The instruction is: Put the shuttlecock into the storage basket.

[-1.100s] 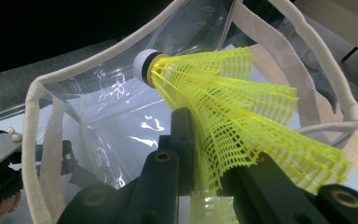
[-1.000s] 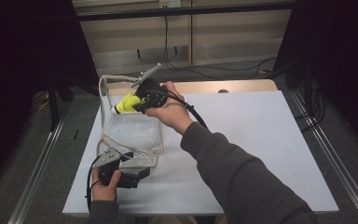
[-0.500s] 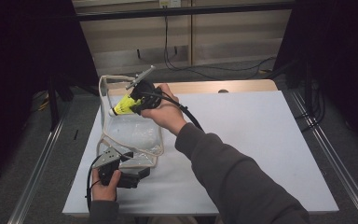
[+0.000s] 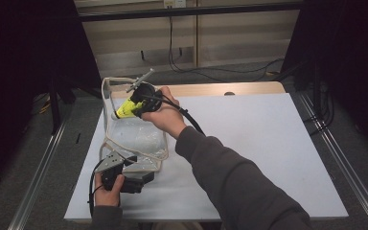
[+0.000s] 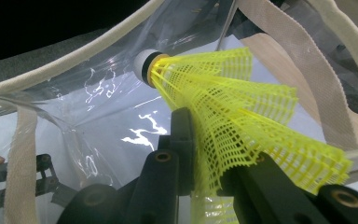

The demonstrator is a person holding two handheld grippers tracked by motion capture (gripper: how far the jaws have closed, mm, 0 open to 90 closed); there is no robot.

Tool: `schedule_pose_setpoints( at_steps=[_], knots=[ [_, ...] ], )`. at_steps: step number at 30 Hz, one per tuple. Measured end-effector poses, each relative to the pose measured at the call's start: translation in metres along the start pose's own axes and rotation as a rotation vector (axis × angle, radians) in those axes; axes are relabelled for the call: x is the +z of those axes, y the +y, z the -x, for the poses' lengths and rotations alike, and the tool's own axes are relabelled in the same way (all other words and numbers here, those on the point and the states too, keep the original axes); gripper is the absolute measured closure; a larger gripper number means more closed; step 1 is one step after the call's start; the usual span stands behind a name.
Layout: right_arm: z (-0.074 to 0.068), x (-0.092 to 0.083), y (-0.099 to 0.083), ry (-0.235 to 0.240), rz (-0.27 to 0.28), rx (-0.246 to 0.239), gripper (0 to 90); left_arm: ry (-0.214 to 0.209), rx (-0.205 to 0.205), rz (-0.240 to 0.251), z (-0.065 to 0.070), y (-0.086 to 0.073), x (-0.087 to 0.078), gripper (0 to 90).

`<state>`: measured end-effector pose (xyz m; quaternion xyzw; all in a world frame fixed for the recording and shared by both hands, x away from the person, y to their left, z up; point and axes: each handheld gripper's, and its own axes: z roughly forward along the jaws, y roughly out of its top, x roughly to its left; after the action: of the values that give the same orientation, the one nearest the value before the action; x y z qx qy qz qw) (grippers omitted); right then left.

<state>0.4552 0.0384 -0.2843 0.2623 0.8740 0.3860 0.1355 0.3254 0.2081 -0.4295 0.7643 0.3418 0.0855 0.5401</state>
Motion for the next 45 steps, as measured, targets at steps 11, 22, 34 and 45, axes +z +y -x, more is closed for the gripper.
schedule_pose_setpoints(
  at_steps=[11,22,34,45],
  knots=[
    [-0.006,0.012,0.002,0.006,-0.014,0.009,82.3,0.001,-0.001,0.001,0.0,0.0,0.0,1.9],
    [-0.01,0.023,0.001,0.01,-0.034,0.016,82.2,-0.001,-0.003,0.001,0.0,0.0,0.0,1.9],
    [-0.015,0.029,0.001,0.006,-0.043,0.01,82.1,-0.001,-0.001,0.001,0.0,0.0,0.0,1.9],
    [-0.018,0.036,0.001,0.004,-0.056,0.006,82.1,-0.001,-0.003,0.001,0.0,0.0,0.0,1.9]
  ],
)
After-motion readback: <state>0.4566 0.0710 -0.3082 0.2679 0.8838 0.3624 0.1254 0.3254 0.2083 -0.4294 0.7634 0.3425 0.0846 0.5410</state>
